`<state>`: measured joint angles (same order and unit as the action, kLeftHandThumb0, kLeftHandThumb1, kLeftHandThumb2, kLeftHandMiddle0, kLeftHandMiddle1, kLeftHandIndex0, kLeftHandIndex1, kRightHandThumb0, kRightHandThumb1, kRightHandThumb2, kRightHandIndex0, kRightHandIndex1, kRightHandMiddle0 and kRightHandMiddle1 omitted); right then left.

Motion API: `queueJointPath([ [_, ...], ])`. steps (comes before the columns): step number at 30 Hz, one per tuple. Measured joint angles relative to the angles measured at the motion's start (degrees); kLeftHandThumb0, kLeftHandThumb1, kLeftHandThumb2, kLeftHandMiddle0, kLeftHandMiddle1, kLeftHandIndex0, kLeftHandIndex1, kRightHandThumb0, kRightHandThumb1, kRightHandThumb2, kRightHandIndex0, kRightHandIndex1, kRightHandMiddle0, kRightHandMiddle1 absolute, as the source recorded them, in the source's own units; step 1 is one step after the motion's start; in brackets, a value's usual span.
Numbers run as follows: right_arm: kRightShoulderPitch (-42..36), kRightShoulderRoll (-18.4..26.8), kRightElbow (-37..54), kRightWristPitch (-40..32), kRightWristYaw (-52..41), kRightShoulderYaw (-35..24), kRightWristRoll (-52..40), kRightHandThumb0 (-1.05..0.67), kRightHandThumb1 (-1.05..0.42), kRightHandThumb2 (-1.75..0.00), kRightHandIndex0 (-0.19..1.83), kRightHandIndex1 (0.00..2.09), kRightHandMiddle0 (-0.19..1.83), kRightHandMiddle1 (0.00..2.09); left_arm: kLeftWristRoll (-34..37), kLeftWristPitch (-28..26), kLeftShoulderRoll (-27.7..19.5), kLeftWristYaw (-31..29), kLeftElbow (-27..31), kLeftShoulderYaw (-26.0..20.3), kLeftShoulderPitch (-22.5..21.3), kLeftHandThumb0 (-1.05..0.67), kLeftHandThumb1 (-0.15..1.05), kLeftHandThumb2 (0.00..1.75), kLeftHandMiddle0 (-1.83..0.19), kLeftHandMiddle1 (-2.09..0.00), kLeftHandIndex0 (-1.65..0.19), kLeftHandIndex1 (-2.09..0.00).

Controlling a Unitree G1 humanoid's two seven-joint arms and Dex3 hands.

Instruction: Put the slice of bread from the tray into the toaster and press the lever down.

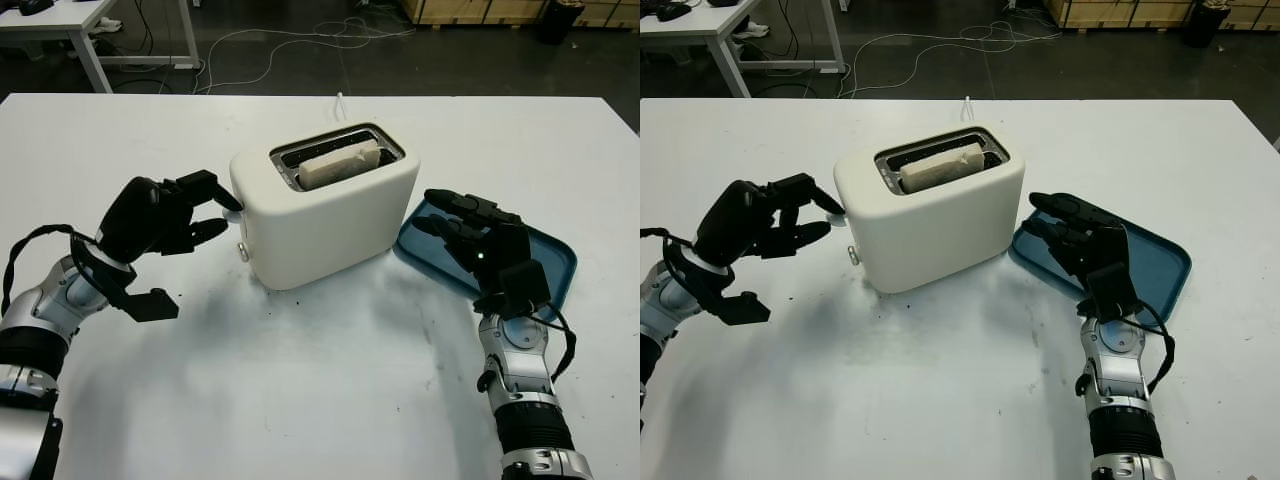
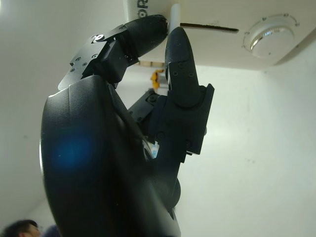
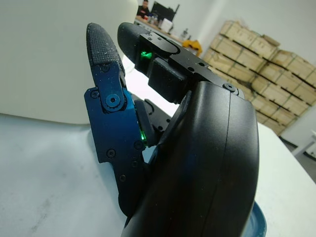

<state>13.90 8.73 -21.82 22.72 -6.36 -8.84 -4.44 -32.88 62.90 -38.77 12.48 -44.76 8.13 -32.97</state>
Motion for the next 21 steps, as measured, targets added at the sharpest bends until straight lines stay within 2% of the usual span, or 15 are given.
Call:
queueJointPath([
  [8,0.0,0.0,-0.1,-0.1,-0.3,0.0,-0.6,-0.64,-0.92,-0.09,1.19,0.07,1.08,0.00,-3.0,-0.8,-0.9,-0.1,0.2,1.4,-2.4,-1.05,0.92,0.52,-1.17,-1.75,-0.32,-1.49],
  [15,0.0,0.0,-0.1,-0.2,-0.5,0.0,-0.6,-0.63,-0.92,-0.09,1.19,0.07,1.08,0.00,-3.3,-0.8,-1.4,-1.0,-0.3,2.7,-4.3,-1.04,0.92,0.51,-1.16,-1.75,-0.33,-1.53],
  [21,0.0,0.0,-0.1,-0.2,-0.5,-0.1,-0.6,-0.62,-0.92,-0.10,1.19,0.07,1.07,0.00,-5.6,-0.8,-1.4,1.3,-2.1,4.8,-5.1,-1.03,0.92,0.47,-1.14,-1.75,-0.36,-1.50],
])
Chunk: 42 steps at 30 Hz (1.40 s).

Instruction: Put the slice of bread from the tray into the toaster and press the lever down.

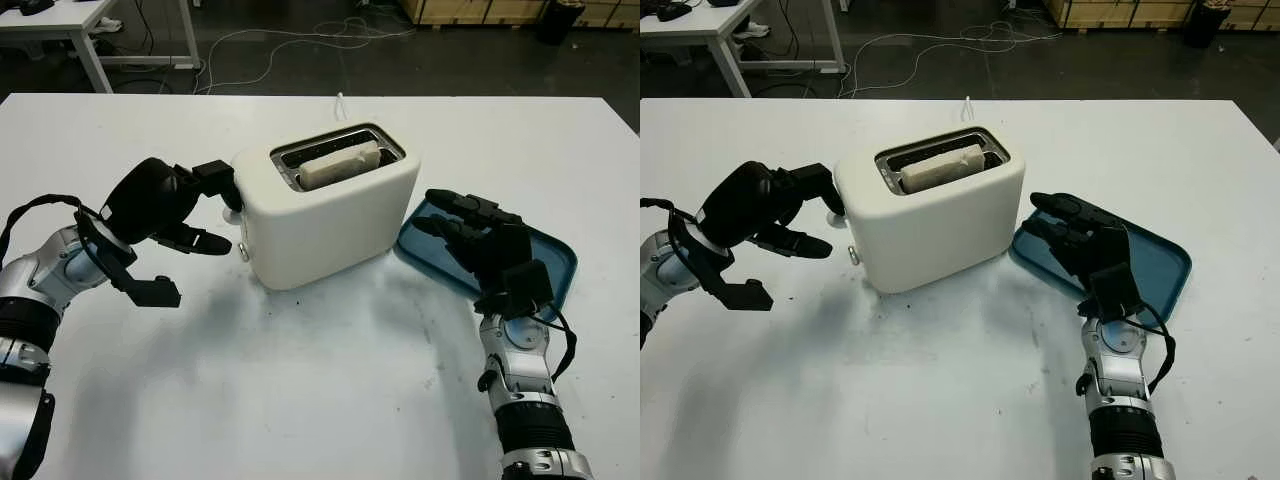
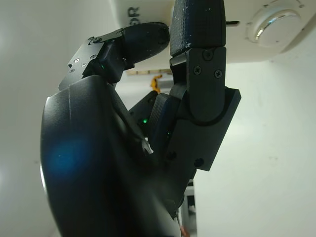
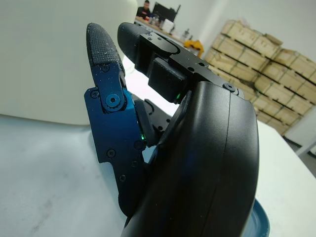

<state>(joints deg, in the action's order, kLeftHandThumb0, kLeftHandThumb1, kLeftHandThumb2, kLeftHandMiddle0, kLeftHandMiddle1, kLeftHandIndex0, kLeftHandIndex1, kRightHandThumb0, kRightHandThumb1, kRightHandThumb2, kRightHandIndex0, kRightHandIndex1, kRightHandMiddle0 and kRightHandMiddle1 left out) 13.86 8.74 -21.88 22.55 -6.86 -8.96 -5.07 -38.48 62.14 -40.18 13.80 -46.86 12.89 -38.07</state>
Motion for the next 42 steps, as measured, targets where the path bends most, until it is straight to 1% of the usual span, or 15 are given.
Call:
queueJointPath([
  [4,-0.1,0.0,0.0,0.0,-0.2,0.0,-0.3,-0.62,-0.92,-0.09,1.18,0.06,1.07,0.00,-2.3,0.0,0.0,2.5,-2.3,2.4,-0.5,-1.05,0.92,0.44,-1.13,-1.75,-0.39,-1.50],
  [7,-0.2,0.0,0.0,0.0,-0.2,-0.1,-0.6,-0.63,-0.92,-0.09,1.18,0.06,1.08,0.00,-3.2,-0.2,0.0,4.2,-3.6,4.0,-0.9,-1.05,0.92,0.47,-1.12,-1.75,-0.40,-1.50],
  [11,-0.4,0.0,0.2,-0.2,-0.1,0.0,-0.6,-0.63,-0.92,-0.09,1.18,0.06,1.08,0.00,-5.5,-1.0,0.0,9.2,-4.2,5.2,-1.3,-1.03,0.92,0.52,-1.19,-1.75,-0.27,-1.64],
  [14,-0.5,0.0,0.2,-0.2,-0.1,0.0,-0.6,-0.63,-0.92,-0.09,1.18,0.06,1.07,0.00,-6.8,-2.0,-0.1,11.7,-4.2,5.4,-1.3,-1.00,0.92,0.61,-1.01,-1.75,-0.13,-1.71],
  [15,-0.5,0.0,0.2,-0.2,-0.1,0.0,-0.6,-0.63,-0.92,-0.09,1.17,0.06,1.07,0.00,-7.1,-2.5,-0.2,12.2,-4.0,5.4,-1.3,-1.00,0.92,0.65,-1.00,-1.75,-0.08,-1.73],
  [16,-0.5,0.0,0.1,-0.2,-0.1,0.0,-0.6,-0.62,-0.92,-0.09,1.17,0.06,1.07,0.00,-7.3,-3.2,-0.3,12.5,-3.7,5.4,-1.3,-1.00,0.92,0.66,-1.00,-1.75,-0.04,-1.74],
  [20,-0.5,0.0,-0.1,-0.2,-0.3,0.0,-0.6,-0.62,-0.92,-0.09,1.18,0.06,1.07,0.00,-8.6,-6.5,-1.5,14.0,-1.3,5.4,-1.3,-0.98,0.92,0.71,-1.15,-1.75,-0.01,-1.74],
  [21,-0.5,0.0,-0.1,-0.2,-0.4,0.0,-0.6,-0.62,-0.92,-0.09,1.19,0.06,1.08,0.00,-9.3,-7.3,-1.6,14.9,-1.1,5.4,-1.3,-0.97,0.92,0.73,-1.11,-1.75,0.00,-1.75],
  [26,-0.5,0.0,-0.2,-0.2,-0.7,0.0,-0.6,-0.62,-0.92,-0.09,1.19,0.06,1.08,0.00,-14.4,-10.7,-1.6,23.7,-0.8,7.9,-1.3,-0.94,0.92,0.73,-1.05,-1.75,0.00,-1.75],
  [28,-0.5,0.0,-0.2,-0.2,-0.7,0.0,-0.6,-0.62,-0.92,-0.09,1.19,0.06,1.08,0.00,-16.7,-12.2,-1.5,27.5,-1.4,9.5,-1.4,-0.94,0.92,0.75,-0.92,-1.75,0.00,-1.75],
  [30,-0.5,0.0,-0.2,-0.2,-0.8,-0.1,-0.6,-0.62,-0.92,-0.09,1.19,0.06,1.08,0.00,-18.6,-13.5,-1.5,30.6,-2.2,11.3,-1.8,-0.94,0.92,0.76,-0.84,-1.75,0.00,-1.75],
  [32,-0.5,0.0,-0.2,-0.2,-0.8,-0.1,-0.6,-0.63,-0.92,-0.09,1.19,0.06,1.09,0.00,-19.7,-14.4,-1.4,32.5,-3.1,12.9,-2.3,-0.94,0.92,0.78,-0.94,-1.75,0.00,-1.75],
  [33,-0.6,0.0,-0.2,-0.2,-0.8,-0.1,-0.6,-0.63,-0.92,-0.09,1.19,0.06,1.09,0.00,-19.8,-14.6,-1.3,33.1,-3.6,13.5,-2.5,-0.95,0.92,0.78,-0.96,-1.75,0.00,-1.75],
  [36,-0.7,0.0,-0.2,-0.2,-0.6,-0.1,-0.6,-0.63,-0.92,-0.09,1.19,0.06,1.09,0.00,-19.2,-14.1,-0.9,33.3,-4.8,14.5,-2.9,-0.98,0.92,0.73,-0.92,-1.75,0.00,-1.75],
  [42,-0.7,0.0,-0.2,-0.2,-1.2,-0.3,-0.9,-0.61,-0.92,-0.09,1.19,0.06,1.08,0.00,-13.7,-11.9,0.9,32.9,-6.6,14.5,-1.9,-0.98,0.92,0.63,-0.88,-1.75,-0.07,-1.74],
])
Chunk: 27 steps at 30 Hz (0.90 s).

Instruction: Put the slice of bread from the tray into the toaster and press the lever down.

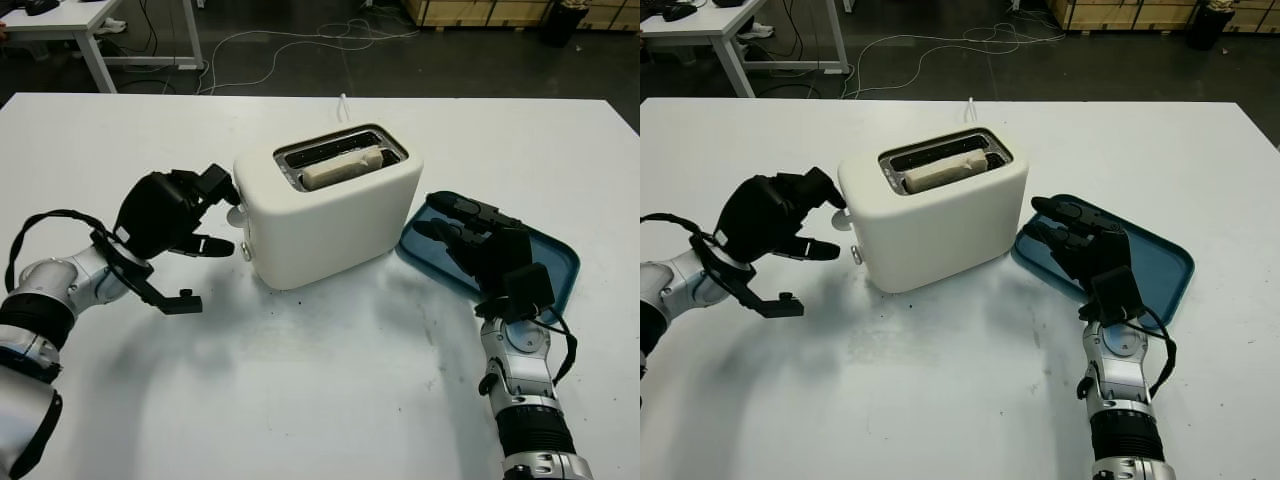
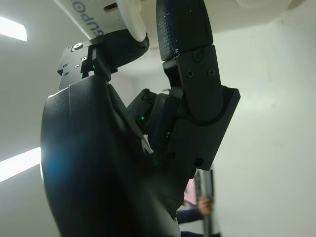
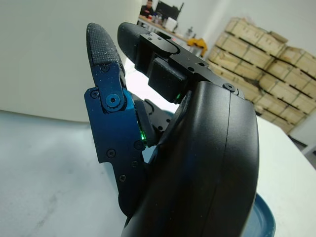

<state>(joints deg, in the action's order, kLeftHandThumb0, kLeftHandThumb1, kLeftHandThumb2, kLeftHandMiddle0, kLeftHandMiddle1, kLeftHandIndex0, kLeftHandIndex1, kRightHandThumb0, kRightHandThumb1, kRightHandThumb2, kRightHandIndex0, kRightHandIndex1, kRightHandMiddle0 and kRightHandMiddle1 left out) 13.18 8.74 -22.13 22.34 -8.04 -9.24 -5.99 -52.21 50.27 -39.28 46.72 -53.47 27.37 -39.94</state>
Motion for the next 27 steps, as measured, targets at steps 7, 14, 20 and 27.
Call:
queueJointPath([
  [7,0.0,0.0,0.0,0.0,0.2,-0.2,0.1,-0.61,-0.92,-0.09,1.19,0.06,1.08,0.00,5.7,4.4,0.3,-2.3,2.9,-2.9,3.6,-0.97,0.92,0.65,-0.87,-1.75,-0.04,-1.64],
  [14,0.0,0.0,0.0,0.0,0.0,-0.2,0.1,-0.62,-0.92,-0.10,1.20,0.06,1.08,0.00,11.6,11.7,0.3,-4.1,5.1,-8.5,5.6,-0.98,0.92,0.54,-0.58,-1.75,-0.24,-1.34],
  [20,0.0,0.0,-0.1,0.0,-0.5,-0.2,0.0,-0.62,-0.92,-0.09,1.19,0.06,1.09,0.00,14.3,12.2,-0.8,-8.5,7.9,-13.7,6.4,-0.97,0.92,0.65,-0.78,-1.75,-0.26,-1.36],
  [27,0.0,0.0,-0.1,0.0,-1.4,-0.2,-0.2,-0.61,-0.92,-0.08,1.19,0.06,1.08,0.00,13.8,10.8,-1.0,-10.7,9.2,-16.3,6.9,-1.00,0.92,0.54,-0.90,-1.75,-0.26,-1.49],
])
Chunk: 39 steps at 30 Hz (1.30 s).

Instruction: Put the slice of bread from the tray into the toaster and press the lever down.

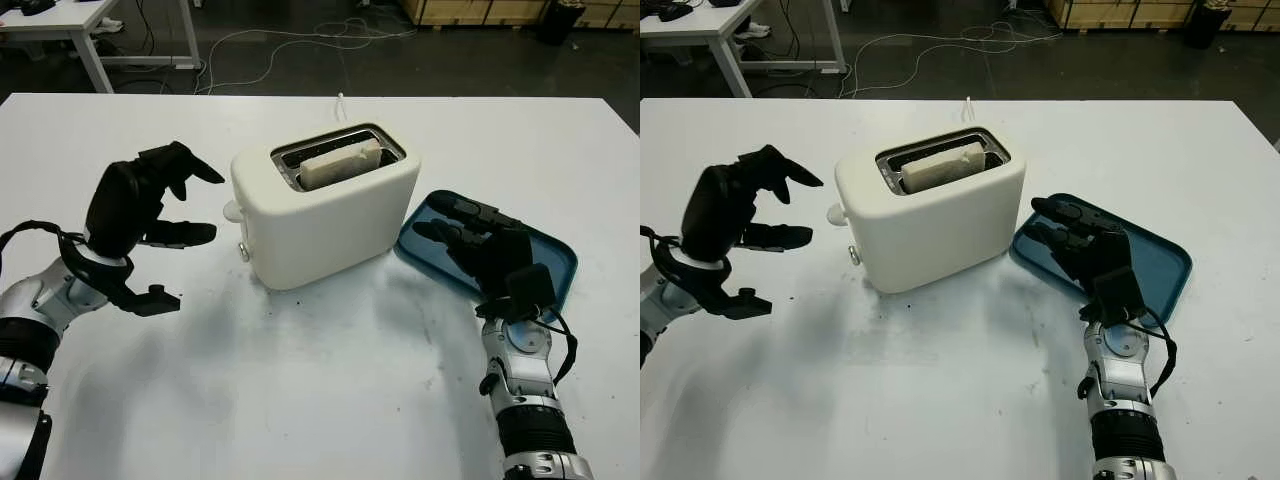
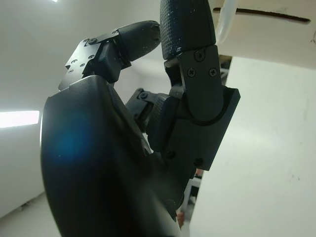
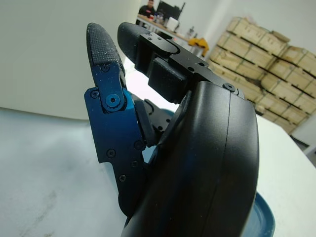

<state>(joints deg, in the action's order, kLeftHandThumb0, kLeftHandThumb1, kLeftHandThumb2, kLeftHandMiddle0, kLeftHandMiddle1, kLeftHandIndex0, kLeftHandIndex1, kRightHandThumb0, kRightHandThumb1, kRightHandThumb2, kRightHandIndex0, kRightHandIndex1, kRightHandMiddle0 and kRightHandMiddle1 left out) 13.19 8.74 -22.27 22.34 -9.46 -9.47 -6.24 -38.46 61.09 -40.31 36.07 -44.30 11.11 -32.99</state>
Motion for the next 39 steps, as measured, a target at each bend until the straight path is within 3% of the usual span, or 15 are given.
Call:
queueJointPath([
  [7,0.0,0.0,0.0,0.0,-0.1,0.0,0.0,-0.61,-0.92,-0.08,1.19,0.06,1.08,0.00,-7.6,-3.9,0.2,7.4,0.0,0.3,0.0,-0.99,0.92,0.55,-1.17,-1.75,-0.15,-1.55],
  [14,0.0,0.0,0.0,0.0,-0.4,0.0,0.0,-0.61,-0.92,-0.07,1.19,0.06,1.08,0.00,-14.9,-7.2,0.3,15.3,-1.6,4.6,-1.1,-0.97,0.92,0.59,-1.30,-1.75,-0.01,-1.68],
  [16,0.0,0.0,0.0,0.0,-0.5,-0.1,0.0,-0.61,-0.92,-0.07,1.19,0.06,1.08,0.00,-15.2,-7.1,0.3,16.1,-2.4,5.9,-1.6,-0.95,0.92,0.59,-1.21,-1.75,0.00,-1.64],
  [20,0.0,0.0,0.0,-0.1,-0.6,-0.1,0.0,-0.61,-0.92,-0.07,1.18,0.05,1.08,0.00,-15.3,-4.7,0.4,17.7,-4.9,8.3,-3.0,-0.90,0.92,0.59,-0.77,-1.75,-0.01,-1.48],
  [23,0.0,0.0,0.0,-0.1,-0.6,-0.1,0.0,-0.61,-0.92,-0.08,1.18,0.05,1.08,0.00,-16.3,-3.3,0.9,20.7,-6.1,10.0,-4.0,-0.87,0.92,0.60,-0.59,-1.75,0.00,-1.40],
  [32,0.0,0.0,0.0,-0.2,-0.8,-0.1,0.1,-0.62,-0.92,-0.07,1.18,0.05,1.07,0.00,-20.7,-4.5,1.5,32.4,-8.1,13.9,-5.8,-0.82,0.92,0.62,-0.50,-1.75,0.00,-1.33],
  [39,0.0,0.0,0.0,-0.2,-1.1,-0.2,0.0,-0.61,-0.92,-0.07,1.18,0.05,1.07,0.00,-21.9,-5.0,1.6,34.0,-9.5,16.6,-6.8,-0.84,0.92,0.63,-0.55,-1.75,0.00,-1.38],
])
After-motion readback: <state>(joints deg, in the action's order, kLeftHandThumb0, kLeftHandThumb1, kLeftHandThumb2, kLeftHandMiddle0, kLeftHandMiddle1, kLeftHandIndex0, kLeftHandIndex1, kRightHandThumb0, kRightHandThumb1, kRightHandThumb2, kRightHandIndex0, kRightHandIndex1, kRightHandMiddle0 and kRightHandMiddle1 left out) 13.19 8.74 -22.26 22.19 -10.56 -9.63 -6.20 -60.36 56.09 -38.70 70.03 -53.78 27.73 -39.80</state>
